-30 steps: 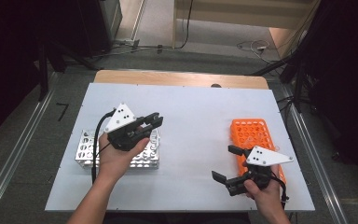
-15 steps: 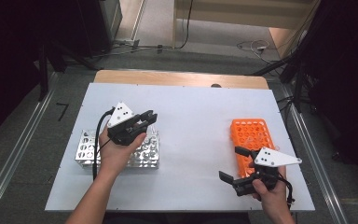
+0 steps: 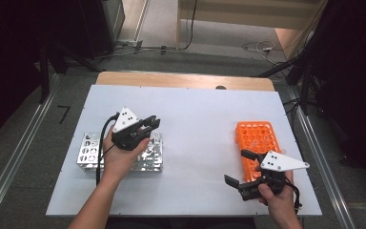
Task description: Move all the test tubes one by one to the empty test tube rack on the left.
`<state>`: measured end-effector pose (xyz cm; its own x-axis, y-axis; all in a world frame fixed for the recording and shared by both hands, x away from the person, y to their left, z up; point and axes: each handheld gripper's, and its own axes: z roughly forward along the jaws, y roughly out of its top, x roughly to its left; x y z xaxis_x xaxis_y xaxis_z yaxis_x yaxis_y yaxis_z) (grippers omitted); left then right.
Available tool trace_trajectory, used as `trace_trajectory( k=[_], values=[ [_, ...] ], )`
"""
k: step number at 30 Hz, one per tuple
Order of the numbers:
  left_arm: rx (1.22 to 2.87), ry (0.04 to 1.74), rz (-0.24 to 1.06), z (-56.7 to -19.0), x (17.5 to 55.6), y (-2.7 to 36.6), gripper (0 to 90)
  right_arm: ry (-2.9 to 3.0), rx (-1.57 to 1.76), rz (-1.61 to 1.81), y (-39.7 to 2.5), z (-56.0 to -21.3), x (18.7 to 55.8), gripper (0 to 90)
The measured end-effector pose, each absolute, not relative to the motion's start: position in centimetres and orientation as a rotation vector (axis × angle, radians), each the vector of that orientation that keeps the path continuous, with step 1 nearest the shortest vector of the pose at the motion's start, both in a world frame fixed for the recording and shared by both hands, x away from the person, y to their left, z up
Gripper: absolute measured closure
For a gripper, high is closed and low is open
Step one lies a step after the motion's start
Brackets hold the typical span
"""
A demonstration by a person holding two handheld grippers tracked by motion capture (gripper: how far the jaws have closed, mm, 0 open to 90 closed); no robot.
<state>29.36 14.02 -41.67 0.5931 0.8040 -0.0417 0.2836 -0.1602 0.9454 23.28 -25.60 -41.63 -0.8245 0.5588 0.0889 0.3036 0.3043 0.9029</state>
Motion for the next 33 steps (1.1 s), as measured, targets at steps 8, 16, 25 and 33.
trace_trajectory(
  k=[8, 16, 25, 33],
  values=[
    [1.760, 0.900, 0.600, -42.4, 29.2, 13.6, 76.6, 2.325, 0.780, 1.530, -25.6, -41.6, 23.2, 0.0],
    [1.783, 0.896, 0.609, -43.0, 29.2, 13.3, 76.6, 2.320, 0.777, 1.531, -25.6, -41.6, 23.2, 0.0],
    [1.808, 0.909, 0.599, -43.5, 29.1, 13.3, 76.5, 2.317, 0.781, 1.527, -25.7, -41.7, 23.2, 0.0],
    [1.844, 0.926, 0.577, -43.6, 29.2, 13.2, 76.3, 2.319, 0.781, 1.525, -25.7, -41.7, 23.2, 0.0]
  ],
)
